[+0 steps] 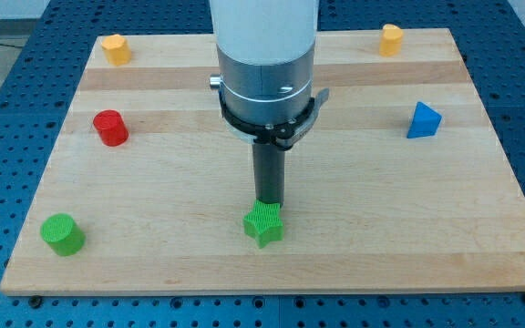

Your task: Place the blue cube to the right of the green star

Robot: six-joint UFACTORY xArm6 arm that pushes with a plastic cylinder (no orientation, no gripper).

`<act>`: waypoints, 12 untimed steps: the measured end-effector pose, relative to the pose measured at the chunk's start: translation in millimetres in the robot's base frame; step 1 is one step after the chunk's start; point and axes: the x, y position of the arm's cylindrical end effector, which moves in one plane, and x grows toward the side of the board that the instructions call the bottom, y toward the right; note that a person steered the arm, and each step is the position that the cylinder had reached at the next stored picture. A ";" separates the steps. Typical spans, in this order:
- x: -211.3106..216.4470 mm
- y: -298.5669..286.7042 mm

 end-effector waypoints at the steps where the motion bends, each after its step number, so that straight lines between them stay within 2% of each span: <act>1: 4.0 -7.4; 3: -4.1 -9.0; 4: -29.6 -25.8; 7: -166.6 -125.4; 10: -206.2 -106.5; 12: -199.0 -51.9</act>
